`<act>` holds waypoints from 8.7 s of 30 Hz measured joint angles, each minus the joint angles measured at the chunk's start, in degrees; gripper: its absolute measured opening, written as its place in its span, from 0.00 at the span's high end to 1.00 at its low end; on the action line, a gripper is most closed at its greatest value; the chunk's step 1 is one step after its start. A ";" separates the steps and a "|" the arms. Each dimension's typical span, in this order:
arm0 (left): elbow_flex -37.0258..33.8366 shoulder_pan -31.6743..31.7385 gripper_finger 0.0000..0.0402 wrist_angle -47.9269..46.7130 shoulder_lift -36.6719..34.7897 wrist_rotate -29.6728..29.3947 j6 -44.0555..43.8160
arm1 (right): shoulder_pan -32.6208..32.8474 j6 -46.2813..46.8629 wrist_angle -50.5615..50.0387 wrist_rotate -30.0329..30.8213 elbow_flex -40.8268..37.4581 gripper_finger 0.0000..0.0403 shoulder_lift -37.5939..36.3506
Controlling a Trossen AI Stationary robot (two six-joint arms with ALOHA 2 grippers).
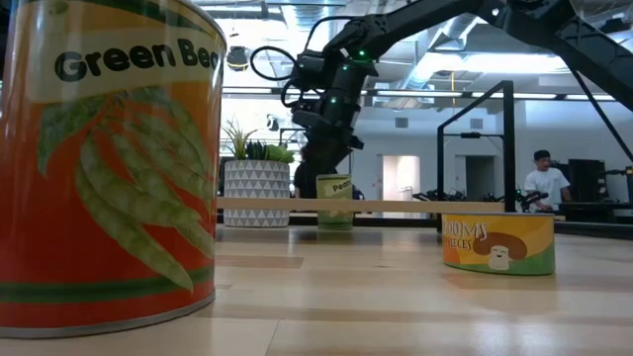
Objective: Pick and place cans onto a shelf
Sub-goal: Put the canned pears on the shelf, then put the canned tomatoes on the shelf
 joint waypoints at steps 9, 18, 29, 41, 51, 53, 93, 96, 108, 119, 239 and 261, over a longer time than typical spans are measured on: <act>0.00 0.00 0.74 -0.01 0.00 0.00 -0.03 | 0.64 -0.18 -0.87 8.88 -0.11 0.84 0.17; 0.00 0.00 0.74 -0.03 0.01 0.00 0.23 | 0.60 -3.45 -2.36 10.87 -0.25 0.99 -0.63; 0.00 0.00 0.74 -0.53 0.00 0.02 0.23 | 3.71 -2.73 -6.58 12.84 -0.30 0.99 -11.62; 0.00 0.00 0.74 -0.50 0.01 0.02 0.38 | 14.72 -2.36 3.76 10.05 -0.17 1.00 -17.40; 0.00 0.00 0.74 -0.02 -0.02 -1.92 0.43 | 16.74 -4.13 12.45 7.01 0.11 1.00 -13.44; 0.00 0.00 0.74 -0.07 -0.05 -1.93 0.53 | 16.49 -4.54 10.17 6.61 0.56 1.00 -12.32; -0.04 0.02 0.74 0.73 -0.20 -1.43 3.81 | 16.99 -6.30 0.55 1.40 12.09 0.90 1.25; -0.04 0.02 0.74 0.73 -0.21 -1.44 3.84 | 16.99 -6.74 0.62 1.34 12.09 0.86 1.25; -0.04 0.02 0.74 0.64 -0.22 -1.51 3.83 | 16.97 -6.74 0.91 2.08 13.64 0.81 0.18; -0.04 0.02 0.74 0.12 -0.21 -1.49 3.82 | 14.62 -7.65 -16.59 5.90 17.37 0.81 0.81; 56.58 -40.53 0.74 -81.33 71.47 56.59 -44.62 | 44.59 13.74 -32.94 17.79 17.46 0.81 -33.48; 56.92 -45.73 0.82 -79.86 83.16 57.58 -40.07 | 43.79 13.84 -32.91 18.18 17.46 0.81 -33.46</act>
